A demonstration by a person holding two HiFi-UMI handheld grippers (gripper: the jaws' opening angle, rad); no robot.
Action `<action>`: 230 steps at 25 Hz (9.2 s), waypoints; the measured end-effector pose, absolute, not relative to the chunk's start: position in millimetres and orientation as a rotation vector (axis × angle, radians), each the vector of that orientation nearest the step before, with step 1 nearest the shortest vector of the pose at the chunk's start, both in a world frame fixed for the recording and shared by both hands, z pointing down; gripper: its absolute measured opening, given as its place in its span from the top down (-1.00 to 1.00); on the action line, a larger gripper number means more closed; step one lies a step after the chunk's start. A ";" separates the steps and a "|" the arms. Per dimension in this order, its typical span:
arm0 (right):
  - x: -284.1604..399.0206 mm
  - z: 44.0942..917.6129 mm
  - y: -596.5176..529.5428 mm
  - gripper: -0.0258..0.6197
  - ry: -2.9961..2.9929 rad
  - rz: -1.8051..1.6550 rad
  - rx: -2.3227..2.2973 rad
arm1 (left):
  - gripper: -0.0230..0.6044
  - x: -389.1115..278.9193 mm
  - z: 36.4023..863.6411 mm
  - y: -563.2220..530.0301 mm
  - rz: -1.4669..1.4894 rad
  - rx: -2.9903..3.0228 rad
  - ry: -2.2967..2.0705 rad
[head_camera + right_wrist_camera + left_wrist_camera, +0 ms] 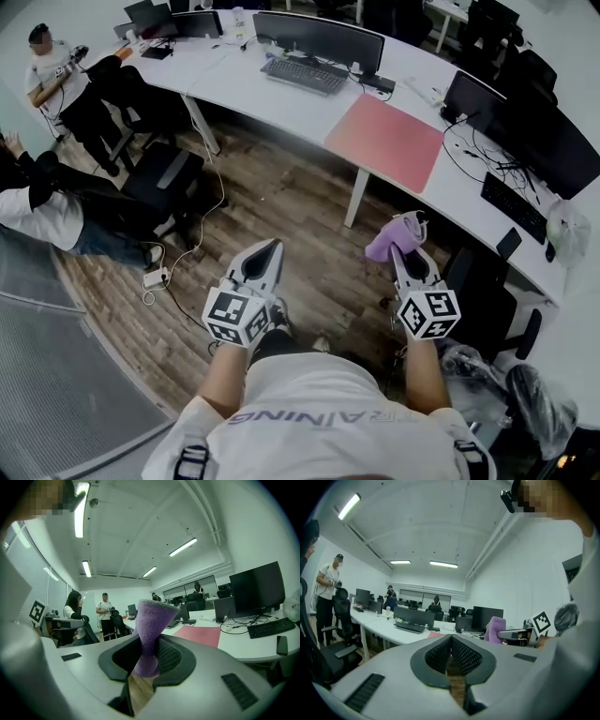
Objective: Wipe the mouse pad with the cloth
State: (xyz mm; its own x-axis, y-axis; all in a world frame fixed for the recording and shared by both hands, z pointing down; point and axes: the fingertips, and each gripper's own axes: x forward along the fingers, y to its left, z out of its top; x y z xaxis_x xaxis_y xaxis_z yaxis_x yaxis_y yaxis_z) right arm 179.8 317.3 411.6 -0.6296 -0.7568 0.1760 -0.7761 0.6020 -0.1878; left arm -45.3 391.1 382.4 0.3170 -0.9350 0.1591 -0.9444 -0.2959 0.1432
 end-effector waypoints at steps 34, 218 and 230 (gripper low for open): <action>25.3 396.9 116.2 0.61 -2.520 0.286 1.585 | 0.83 -211.3 387.1 131.8 -0.004 2.530 -1.422; -35.8 606.1 -327.9 0.59 -2.376 1.123 0.991 | 0.83 -140.8 492.0 -280.7 0.182 2.353 -1.305; -69.8 711.4 -345.8 0.59 -2.102 1.182 0.992 | 0.83 -187.0 513.8 -294.1 0.224 2.319 -1.289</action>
State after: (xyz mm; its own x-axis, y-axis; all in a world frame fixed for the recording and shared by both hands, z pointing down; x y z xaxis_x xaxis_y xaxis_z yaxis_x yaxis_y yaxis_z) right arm -69.8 -345.8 711.4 -0.5913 -0.3396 0.7315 -0.8014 0.3484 -0.4861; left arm -187.0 -294.1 513.8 0.5445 -0.7569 0.3613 -0.8345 -0.4454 0.3244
